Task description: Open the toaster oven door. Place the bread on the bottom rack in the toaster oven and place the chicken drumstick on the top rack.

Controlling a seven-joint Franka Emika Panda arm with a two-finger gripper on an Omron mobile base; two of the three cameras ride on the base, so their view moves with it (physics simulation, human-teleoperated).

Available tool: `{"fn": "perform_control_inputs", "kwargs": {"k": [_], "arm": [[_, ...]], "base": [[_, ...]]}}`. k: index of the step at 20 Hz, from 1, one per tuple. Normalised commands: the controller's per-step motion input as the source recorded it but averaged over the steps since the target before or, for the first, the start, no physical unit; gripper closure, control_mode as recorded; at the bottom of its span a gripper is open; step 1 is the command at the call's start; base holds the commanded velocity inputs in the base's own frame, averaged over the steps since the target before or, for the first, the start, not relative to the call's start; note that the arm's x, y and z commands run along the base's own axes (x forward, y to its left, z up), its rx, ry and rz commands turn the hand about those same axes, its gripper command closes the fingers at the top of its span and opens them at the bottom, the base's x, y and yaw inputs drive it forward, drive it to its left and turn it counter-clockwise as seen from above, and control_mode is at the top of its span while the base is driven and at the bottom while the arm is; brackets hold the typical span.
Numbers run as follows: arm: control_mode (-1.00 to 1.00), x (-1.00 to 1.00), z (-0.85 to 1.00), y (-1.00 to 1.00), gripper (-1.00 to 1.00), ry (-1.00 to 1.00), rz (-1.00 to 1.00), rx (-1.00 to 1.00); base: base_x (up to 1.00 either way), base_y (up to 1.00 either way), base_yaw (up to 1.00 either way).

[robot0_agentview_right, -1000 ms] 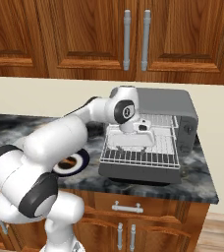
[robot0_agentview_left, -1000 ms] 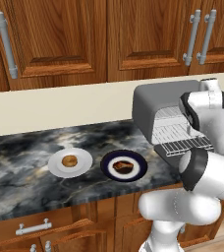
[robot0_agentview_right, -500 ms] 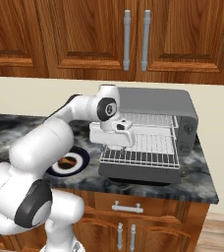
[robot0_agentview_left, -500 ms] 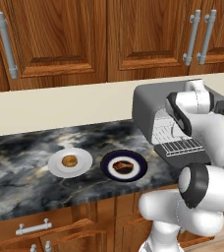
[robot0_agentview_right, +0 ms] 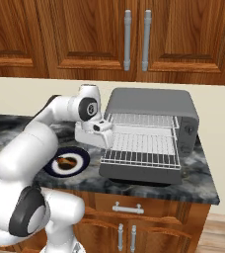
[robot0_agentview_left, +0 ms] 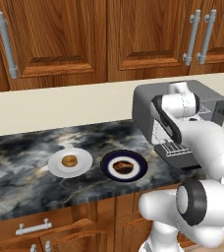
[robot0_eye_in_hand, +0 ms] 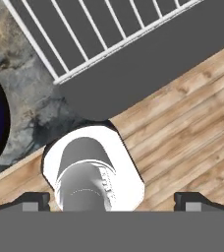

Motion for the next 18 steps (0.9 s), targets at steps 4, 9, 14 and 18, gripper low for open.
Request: {"fn": "perform_control_inputs", "kwargs": {"k": [4, 9, 14, 18], "arm": [[-1.00, -0.13, 0.00, 0.29, -1.00, 0.00, -0.14, -0.14], [-1.00, -0.25, -0.02, 0.14, -1.00, -0.01, 0.03, 0.00], [-1.00, -0.24, -0.03, 0.20, -1.00, 0.00, 0.09, 0.00], [-1.00, -0.19, -0.01, 0.12, -1.00, 0.01, 0.14, 0.00]], "base": [[0.00, 0.00, 0.00], [0.00, 0.00, 0.00], [0.00, 0.00, 0.00], [0.00, 0.00, 0.00]]}}
